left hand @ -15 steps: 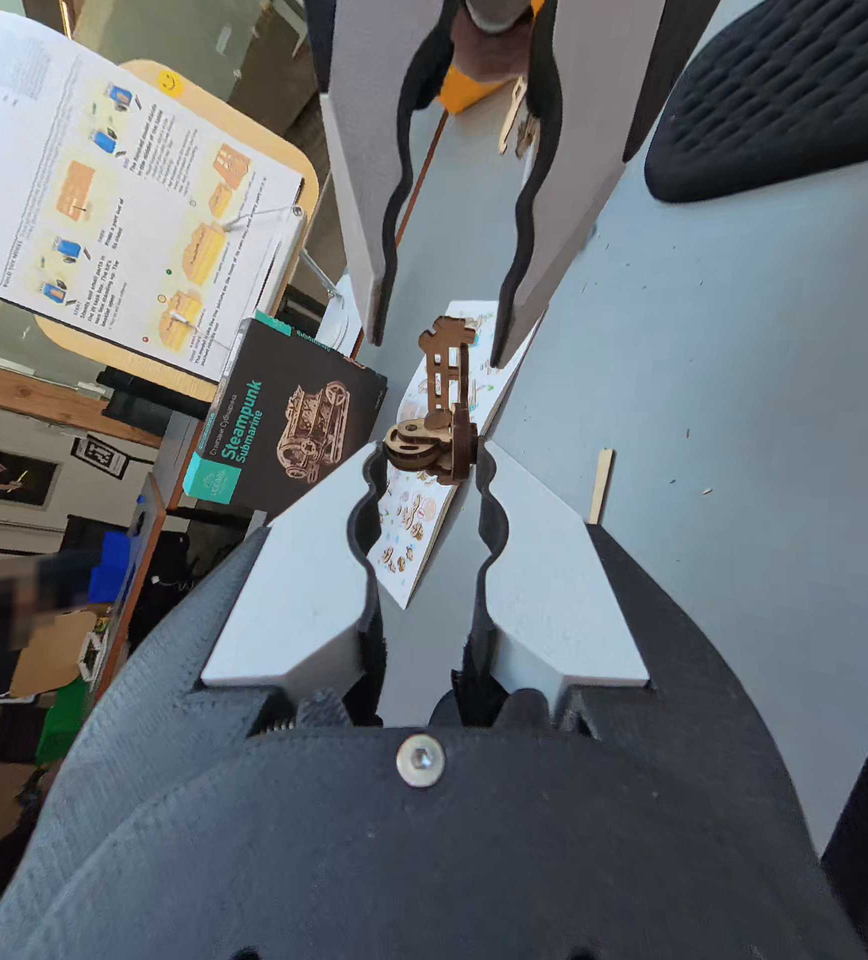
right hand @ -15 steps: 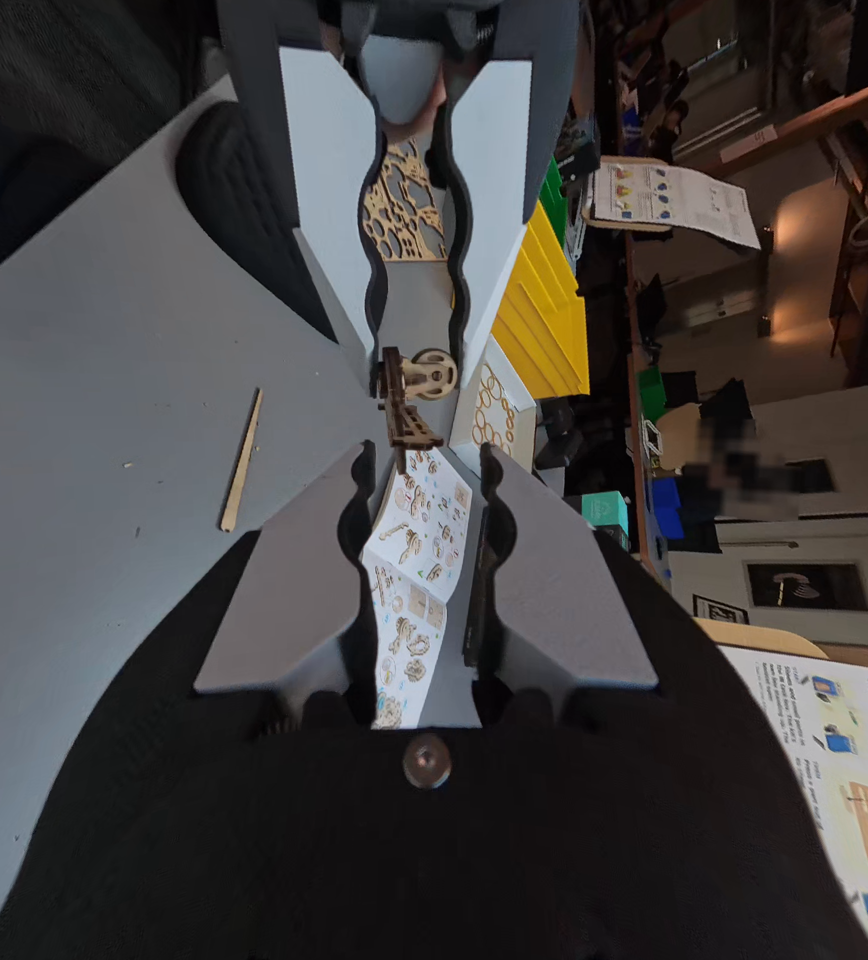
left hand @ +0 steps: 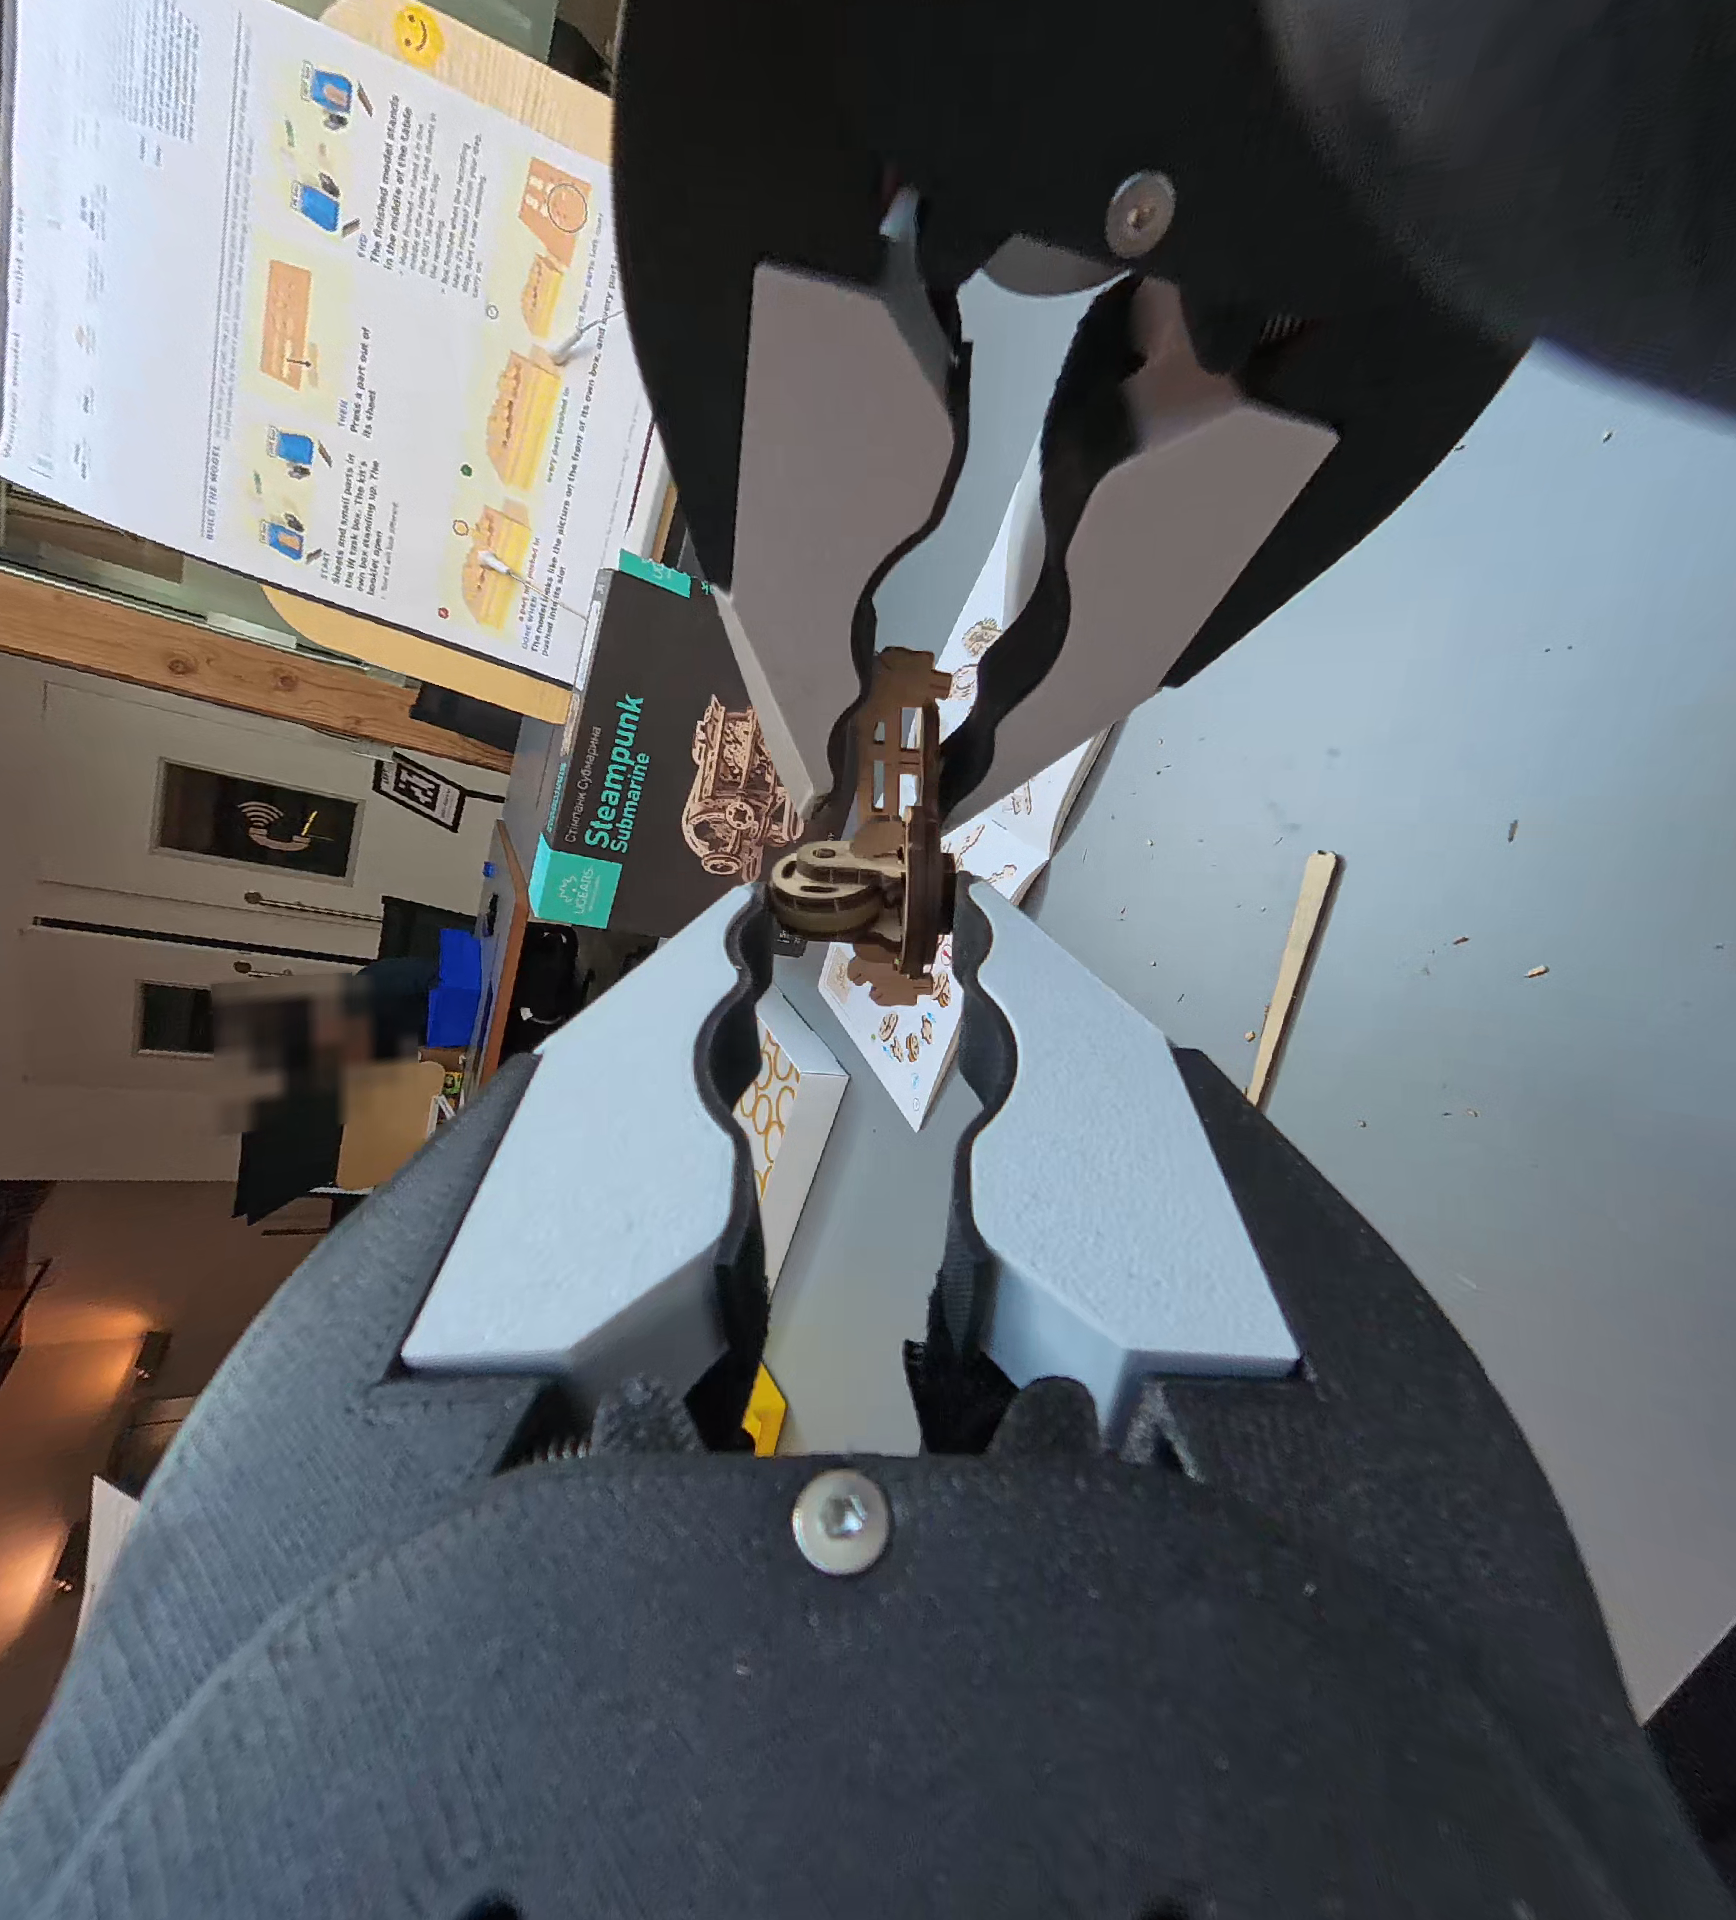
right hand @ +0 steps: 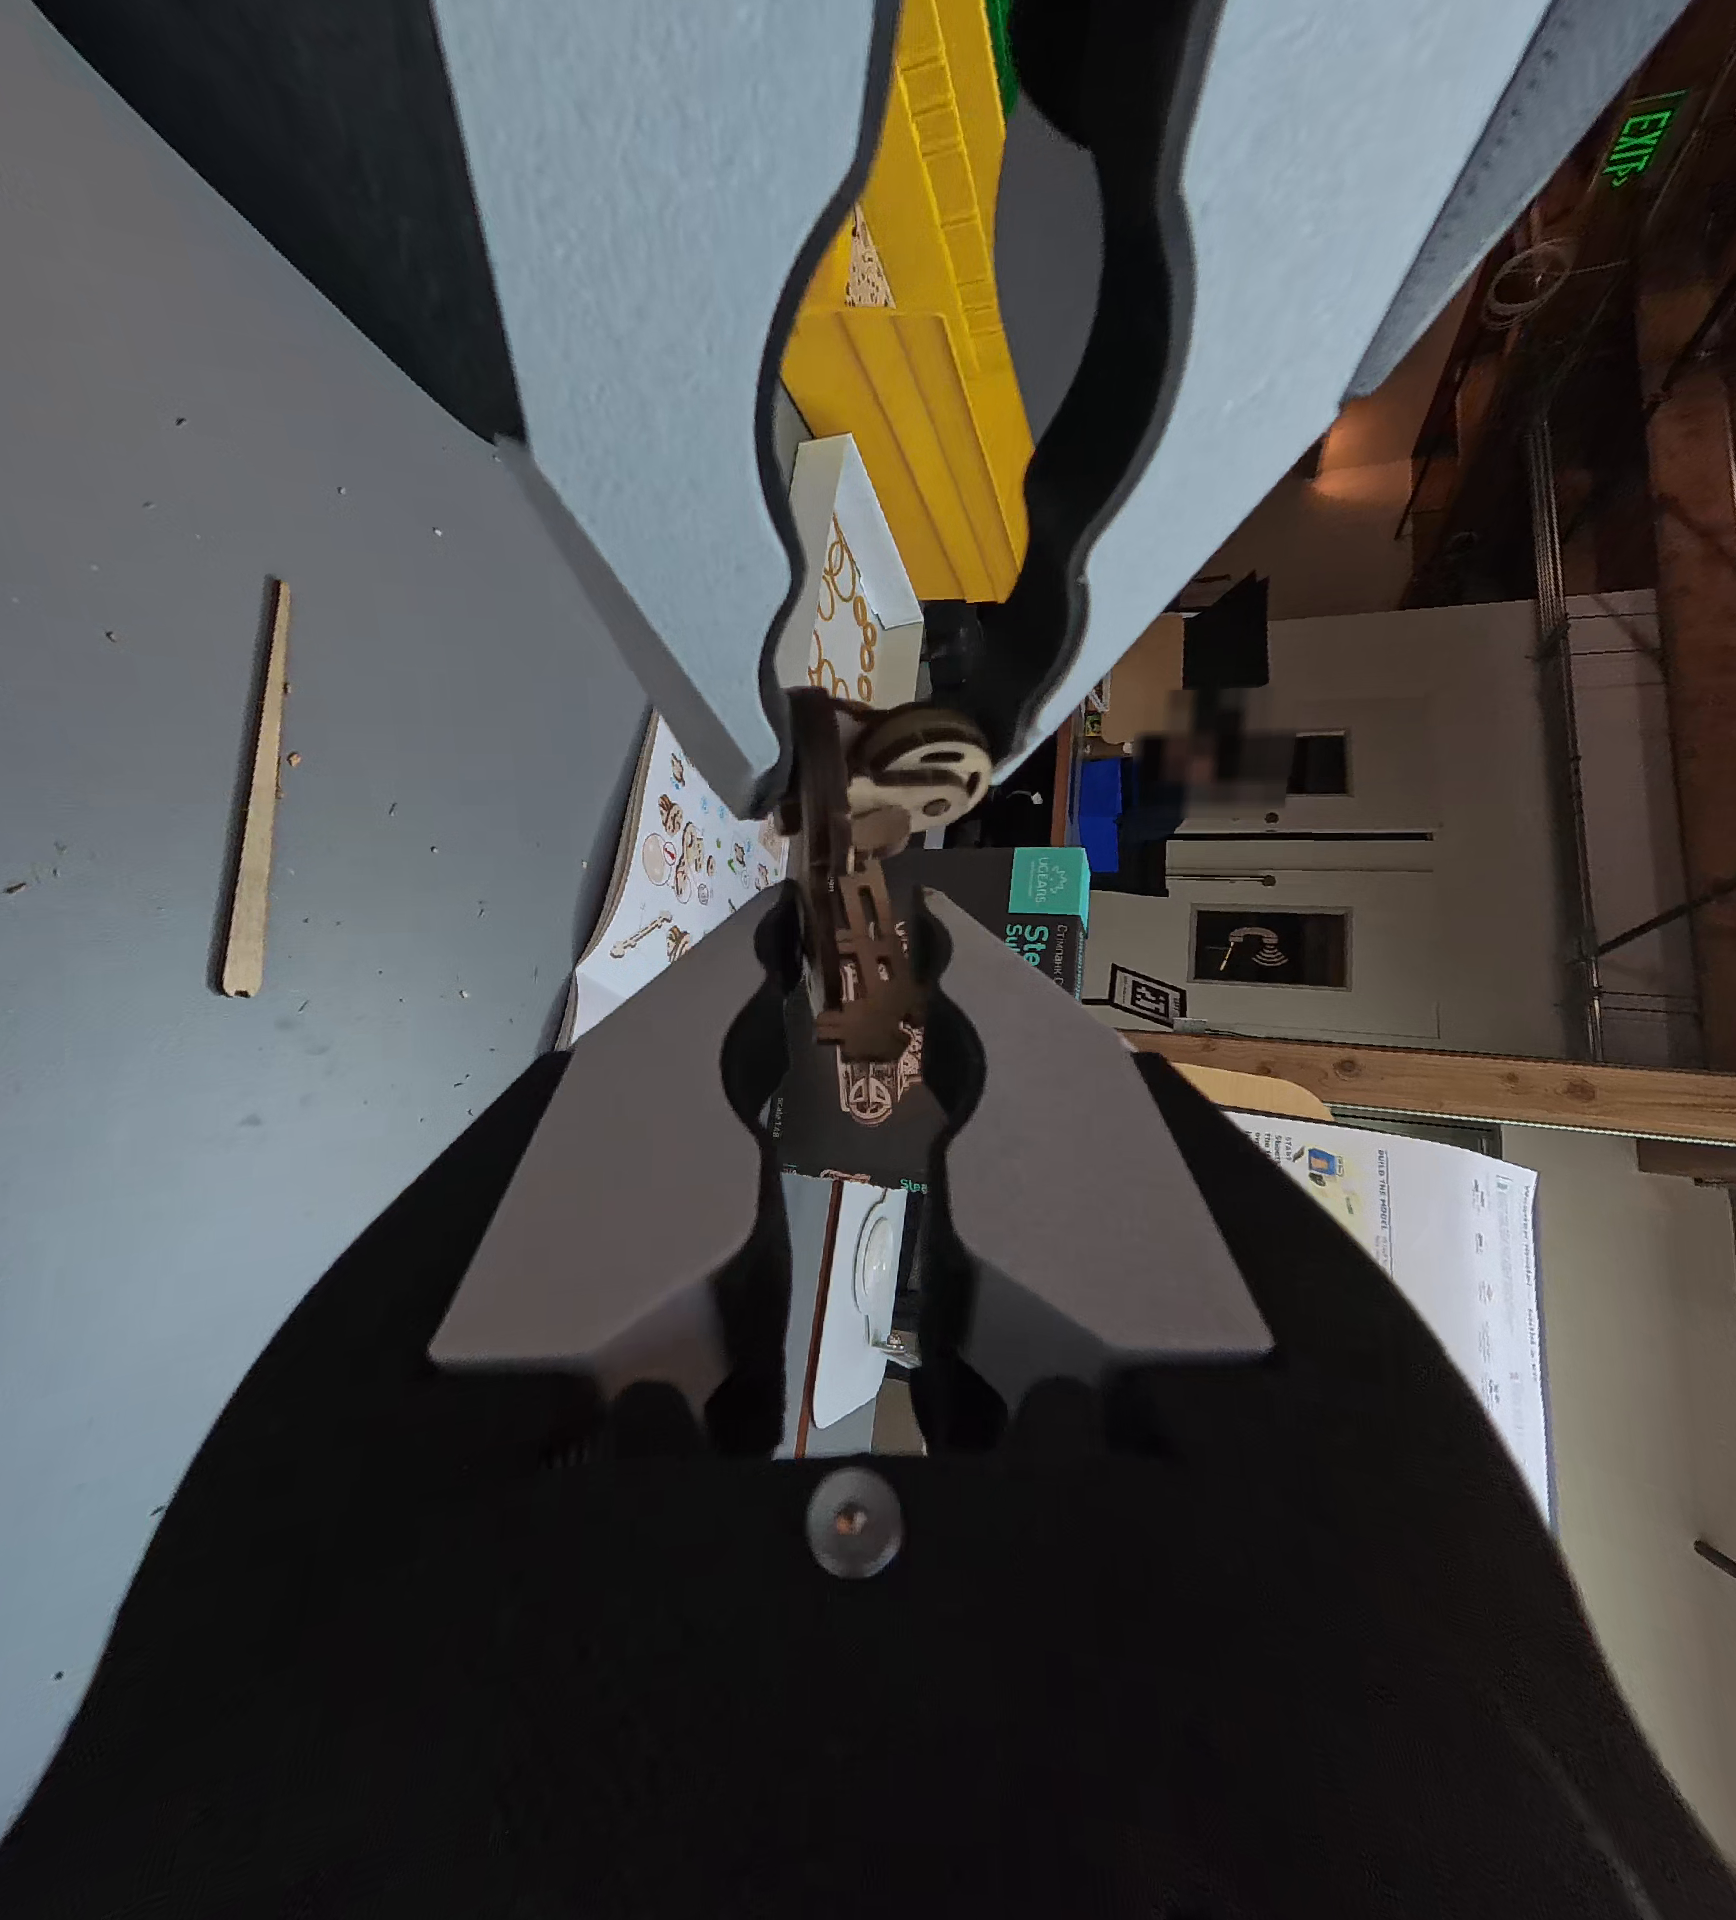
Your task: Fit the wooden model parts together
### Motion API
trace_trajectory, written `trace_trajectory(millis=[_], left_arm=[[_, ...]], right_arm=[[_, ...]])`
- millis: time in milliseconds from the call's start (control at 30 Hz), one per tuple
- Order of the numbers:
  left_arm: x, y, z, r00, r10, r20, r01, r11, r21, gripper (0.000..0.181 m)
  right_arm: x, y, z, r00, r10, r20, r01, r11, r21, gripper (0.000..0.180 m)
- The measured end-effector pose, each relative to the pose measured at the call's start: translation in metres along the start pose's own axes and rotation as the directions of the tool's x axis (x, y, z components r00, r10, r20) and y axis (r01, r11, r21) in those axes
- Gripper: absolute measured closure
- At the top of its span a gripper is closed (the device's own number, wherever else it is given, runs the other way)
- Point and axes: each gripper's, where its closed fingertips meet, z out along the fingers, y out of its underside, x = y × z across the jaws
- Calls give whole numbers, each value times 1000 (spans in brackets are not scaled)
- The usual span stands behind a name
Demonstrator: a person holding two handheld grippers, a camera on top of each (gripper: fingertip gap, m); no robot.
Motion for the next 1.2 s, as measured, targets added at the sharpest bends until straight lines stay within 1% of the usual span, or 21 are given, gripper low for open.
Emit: trace_trajectory(millis=[167,233,333,400,467,600,700,800,900,967,1033,1100,1200], left_arm=[[-11,-9,-5,996,24,81,-27,999,28,148],[-13,-13,-12,997,-4,82,-1,998,59,141],[-14,-18,-27,996,-86,26,82,986,146,139],[-21,-13,-32,993,-110,37,103,981,164,138],[-28,-3,-32,995,-66,78,54,989,141,138],[-20,-4,-21,997,44,56,-51,989,139,142],[-15,-8,-15,993,108,50,-114,982,148,147],[-11,-12,-10,990,136,38,-140,978,157,151],[-12,-15,-10,987,154,47,-160,972,175,165],[-11,-16,-8,983,175,49,-181,968,172,166],[-6,-14,-4,979,201,40,-205,966,159,162],[-4,-11,0,976,218,33,-220,965,140,167],[-1,-7,2,979,204,5,-203,972,120,169]], right_arm=[[15,-2,-4,997,23,-68,-18,997,74,164],[21,1,-7,996,40,-82,-32,995,99,167],[26,1,-12,993,99,-57,-87,979,183,167],[23,-2,-16,991,130,-2,-126,964,236,167],[25,-4,-19,989,149,19,-148,950,273,168],[21,-11,-27,984,154,90,-176,927,332,167],[18,-13,-29,982,149,113,-179,922,343,167],[16,-12,-28,979,156,129,-192,920,342,167],[14,-11,-28,982,139,130,-177,921,346,167],[14,-11,-27,982,136,131,-173,923,342,167],[10,-13,-27,982,124,142,-167,922,350,167],[7,-13,-25,984,109,140,-151,929,338,167],[6,-12,-22,985,106,133,-146,930,336,166]])
